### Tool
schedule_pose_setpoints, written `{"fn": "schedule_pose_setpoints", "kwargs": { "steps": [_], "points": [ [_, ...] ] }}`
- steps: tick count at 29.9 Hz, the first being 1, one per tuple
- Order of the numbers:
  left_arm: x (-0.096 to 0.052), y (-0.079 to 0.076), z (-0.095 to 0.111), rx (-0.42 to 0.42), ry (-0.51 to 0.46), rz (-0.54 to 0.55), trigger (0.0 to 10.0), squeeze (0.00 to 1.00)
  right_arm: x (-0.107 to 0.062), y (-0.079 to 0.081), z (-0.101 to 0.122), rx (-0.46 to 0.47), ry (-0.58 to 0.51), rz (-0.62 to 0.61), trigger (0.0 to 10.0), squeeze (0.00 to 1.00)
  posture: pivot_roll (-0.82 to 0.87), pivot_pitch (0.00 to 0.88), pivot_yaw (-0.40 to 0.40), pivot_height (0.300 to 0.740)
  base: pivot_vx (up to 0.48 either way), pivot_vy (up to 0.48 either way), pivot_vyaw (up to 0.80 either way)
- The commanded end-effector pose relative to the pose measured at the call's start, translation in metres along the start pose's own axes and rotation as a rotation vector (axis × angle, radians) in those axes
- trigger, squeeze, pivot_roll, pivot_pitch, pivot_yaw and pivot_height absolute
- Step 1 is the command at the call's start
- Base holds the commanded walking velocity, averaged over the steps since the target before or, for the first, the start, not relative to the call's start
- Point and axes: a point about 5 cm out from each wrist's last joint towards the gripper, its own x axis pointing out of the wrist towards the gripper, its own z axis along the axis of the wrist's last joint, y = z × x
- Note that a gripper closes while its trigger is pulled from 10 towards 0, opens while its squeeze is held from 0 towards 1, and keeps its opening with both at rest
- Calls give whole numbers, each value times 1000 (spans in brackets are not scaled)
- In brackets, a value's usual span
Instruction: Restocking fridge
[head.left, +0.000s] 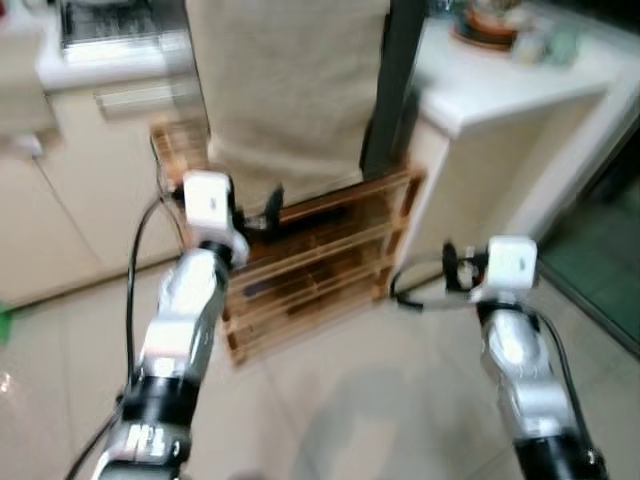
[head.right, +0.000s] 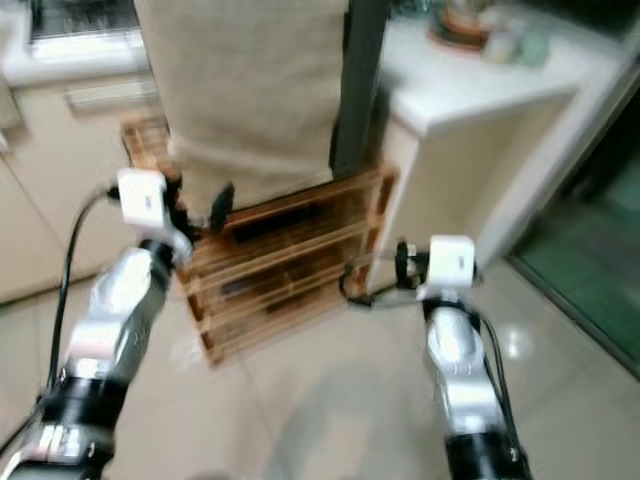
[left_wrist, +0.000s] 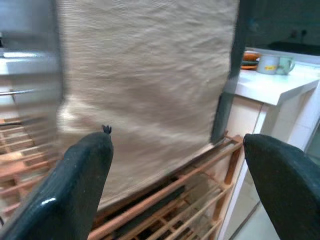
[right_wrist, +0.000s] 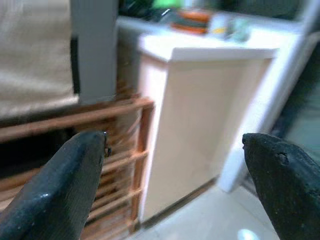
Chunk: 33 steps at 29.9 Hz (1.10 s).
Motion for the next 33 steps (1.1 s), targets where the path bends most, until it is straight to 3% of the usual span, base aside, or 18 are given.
{"fn": "schedule_pose_setpoints", "kwargs": {
  "steps": [1,5,9,13,14,16,17,33],
  "points": [
    [-3,11,-8,7,50,45,10000,0,-1,0,6,15,-28,-21,10000,0,-3,0,-6,740,0,480,-700],
    [-6,11,-17,22,85,44,10000,0,0,-14,20,-9,-90,-113,10000,0,-5,0,-4,740,0,480,-691],
    [-7,10,-20,-10,94,36,10000,0,2,-21,21,-7,-87,-151,10000,0,-5,0,-6,740,0,480,-686],
    [-8,5,-20,12,85,14,10000,0,10,-26,22,38,-62,-200,10000,0,-8,0,-9,740,0,480,-667],
    [-9,2,-21,8,79,4,10000,0,12,-23,26,44,-75,-185,10000,933,-5,0,-12,740,0,480,-681],
    [-10,-3,-22,11,74,-20,10000,0,12,-21,28,41,-86,-169,10000,933,-4,0,-15,740,0,480,-681],
    [-10,-3,-22,14,73,-17,10000,0,12,-20,29,35,-91,-155,10000,1000,-1,0,-18,740,0,480,-744],
    [-9,1,-17,-15,49,18,10000,0,13,-19,20,29,-61,-142,10000,1000,6,0,-18,740,0,480,-739]
  ]
}}
